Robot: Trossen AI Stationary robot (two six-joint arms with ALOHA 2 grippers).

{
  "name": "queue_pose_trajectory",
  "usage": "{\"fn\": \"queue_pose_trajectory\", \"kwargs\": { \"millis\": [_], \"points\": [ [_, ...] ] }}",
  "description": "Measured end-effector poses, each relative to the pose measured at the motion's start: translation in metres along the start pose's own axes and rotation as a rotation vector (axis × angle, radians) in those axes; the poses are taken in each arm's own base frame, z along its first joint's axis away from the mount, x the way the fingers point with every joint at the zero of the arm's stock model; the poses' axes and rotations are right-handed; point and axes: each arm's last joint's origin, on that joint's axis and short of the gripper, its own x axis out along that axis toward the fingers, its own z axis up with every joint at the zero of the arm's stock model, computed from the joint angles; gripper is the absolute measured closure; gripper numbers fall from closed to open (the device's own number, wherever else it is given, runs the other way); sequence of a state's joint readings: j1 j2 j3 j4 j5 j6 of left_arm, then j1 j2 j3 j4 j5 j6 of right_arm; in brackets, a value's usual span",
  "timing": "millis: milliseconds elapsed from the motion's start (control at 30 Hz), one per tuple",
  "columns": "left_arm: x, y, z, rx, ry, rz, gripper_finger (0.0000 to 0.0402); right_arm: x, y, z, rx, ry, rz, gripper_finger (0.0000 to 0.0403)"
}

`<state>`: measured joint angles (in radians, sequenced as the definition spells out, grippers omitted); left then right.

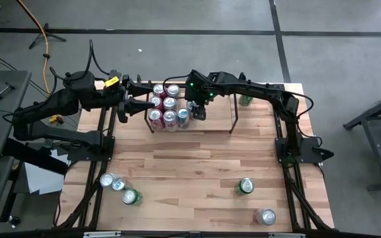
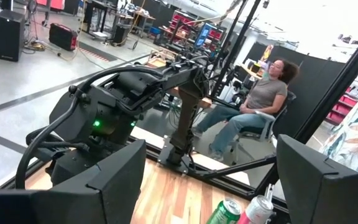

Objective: Place canned beverage on shelf
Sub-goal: Put the right blue soda can on the shelf aligned with the other blue soda can

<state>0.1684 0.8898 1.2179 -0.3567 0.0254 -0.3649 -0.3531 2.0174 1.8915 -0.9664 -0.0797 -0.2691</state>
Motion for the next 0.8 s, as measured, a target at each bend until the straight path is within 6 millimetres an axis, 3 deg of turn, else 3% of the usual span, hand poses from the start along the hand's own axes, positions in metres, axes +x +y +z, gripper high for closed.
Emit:
{"fn": "queue_pose_trajectory", "kwargs": {
  "millis": [500, 800],
  "points": [
    [0.0, 0.0011, -0.0031, 0.0, 0.032, 0.011, 0.0132, 0.0001, -0.0002, -0.0001, 0.002, 0.001, 0.0, 0.0158],
    [0.0001, 0.0012, -0.0031, 0.0, 0.032, 0.011, 0.0132, 0.0022, -0.0008, -0.0012, 0.0, 0.02, -0.028, 0.0084]
  ]
}}
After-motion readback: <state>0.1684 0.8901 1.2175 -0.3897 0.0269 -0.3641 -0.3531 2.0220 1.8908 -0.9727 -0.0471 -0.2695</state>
